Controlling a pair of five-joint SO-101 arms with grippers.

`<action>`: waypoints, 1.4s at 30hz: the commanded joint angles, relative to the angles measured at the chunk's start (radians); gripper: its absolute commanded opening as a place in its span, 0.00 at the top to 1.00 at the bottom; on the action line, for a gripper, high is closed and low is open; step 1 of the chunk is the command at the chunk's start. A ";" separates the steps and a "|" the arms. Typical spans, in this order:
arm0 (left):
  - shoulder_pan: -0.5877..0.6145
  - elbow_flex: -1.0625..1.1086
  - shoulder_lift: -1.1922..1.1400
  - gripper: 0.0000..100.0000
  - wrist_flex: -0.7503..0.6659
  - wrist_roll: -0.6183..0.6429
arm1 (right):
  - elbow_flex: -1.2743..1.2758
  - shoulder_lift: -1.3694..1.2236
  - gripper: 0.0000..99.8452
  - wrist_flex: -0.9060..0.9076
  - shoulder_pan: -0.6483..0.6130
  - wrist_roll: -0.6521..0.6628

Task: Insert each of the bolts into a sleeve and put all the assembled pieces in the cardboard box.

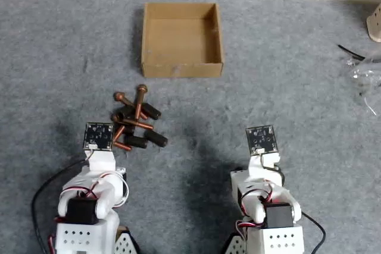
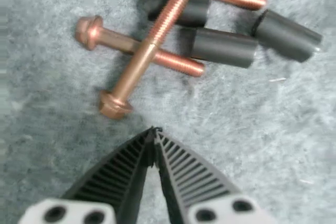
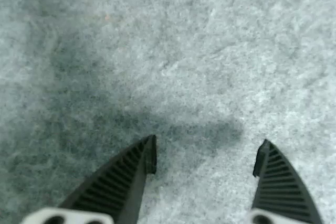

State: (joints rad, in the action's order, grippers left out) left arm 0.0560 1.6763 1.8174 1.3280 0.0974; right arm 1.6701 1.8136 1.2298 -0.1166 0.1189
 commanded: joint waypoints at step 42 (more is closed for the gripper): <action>0.222 -0.688 -0.030 0.99 -0.044 -0.440 | 0.139 0.007 0.71 -0.088 0.266 0.000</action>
State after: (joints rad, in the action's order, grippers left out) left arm 0.2493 1.1040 1.8236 1.2774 -0.3767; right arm 1.6701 1.8136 1.1715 0.1488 0.1189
